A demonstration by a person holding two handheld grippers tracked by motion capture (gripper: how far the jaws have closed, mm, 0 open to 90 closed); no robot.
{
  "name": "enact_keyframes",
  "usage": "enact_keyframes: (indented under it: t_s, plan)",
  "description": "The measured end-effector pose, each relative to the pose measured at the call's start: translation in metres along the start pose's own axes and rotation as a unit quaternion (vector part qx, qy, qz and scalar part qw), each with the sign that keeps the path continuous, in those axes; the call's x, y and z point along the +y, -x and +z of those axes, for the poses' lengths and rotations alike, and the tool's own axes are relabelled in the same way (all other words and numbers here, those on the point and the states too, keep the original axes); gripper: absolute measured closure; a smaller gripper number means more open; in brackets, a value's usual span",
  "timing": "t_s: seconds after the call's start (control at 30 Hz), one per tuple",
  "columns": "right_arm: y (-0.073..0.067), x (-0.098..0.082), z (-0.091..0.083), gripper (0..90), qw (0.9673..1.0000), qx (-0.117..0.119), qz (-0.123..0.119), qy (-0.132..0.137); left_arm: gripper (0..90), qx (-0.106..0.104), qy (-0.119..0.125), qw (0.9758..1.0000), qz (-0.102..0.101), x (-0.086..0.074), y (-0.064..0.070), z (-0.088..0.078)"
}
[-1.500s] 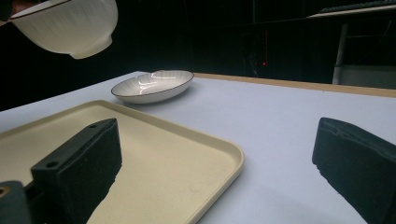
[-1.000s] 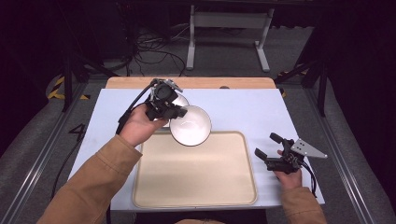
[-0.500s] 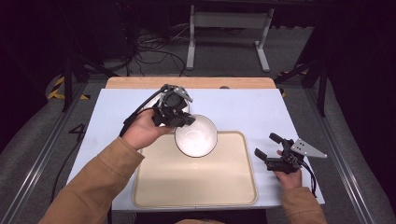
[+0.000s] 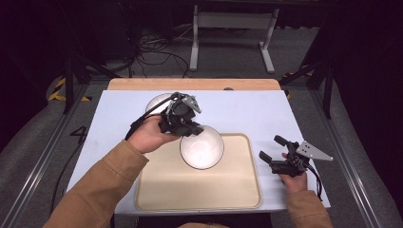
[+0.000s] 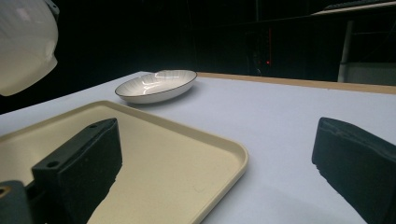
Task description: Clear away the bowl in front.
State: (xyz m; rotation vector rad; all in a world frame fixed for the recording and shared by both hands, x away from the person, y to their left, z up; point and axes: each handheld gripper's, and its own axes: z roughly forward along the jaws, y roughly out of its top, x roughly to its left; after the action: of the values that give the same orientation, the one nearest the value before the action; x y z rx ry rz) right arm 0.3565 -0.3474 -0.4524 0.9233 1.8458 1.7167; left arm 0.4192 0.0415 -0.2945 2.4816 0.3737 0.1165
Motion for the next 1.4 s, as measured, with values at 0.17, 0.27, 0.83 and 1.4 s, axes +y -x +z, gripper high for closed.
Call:
enact_keyframes:
  t_s: [0.17,0.27,0.83,1.4]
  plan:
    - [0.000,0.000,0.000,2.2,1.0000,0.001,0.000,0.000,81.6,-0.009,-0.010,0.9998,0.015,0.000,0.004,0.009]
    - [0.000,0.000,0.000,2.2,1.0000,0.001,0.001,0.000,81.6,-0.011,-0.015,0.9997,0.015,-0.001,0.005,0.014]
    - [0.000,0.000,0.000,2.3,1.0000,0.003,0.000,-0.001,81.6,-0.028,-0.049,0.9984,0.000,-0.019,0.007,0.052]
    - [0.000,0.000,0.000,2.3,1.0000,0.004,-0.001,0.000,81.6,-0.028,-0.083,0.9962,0.002,-0.028,0.004,0.077]
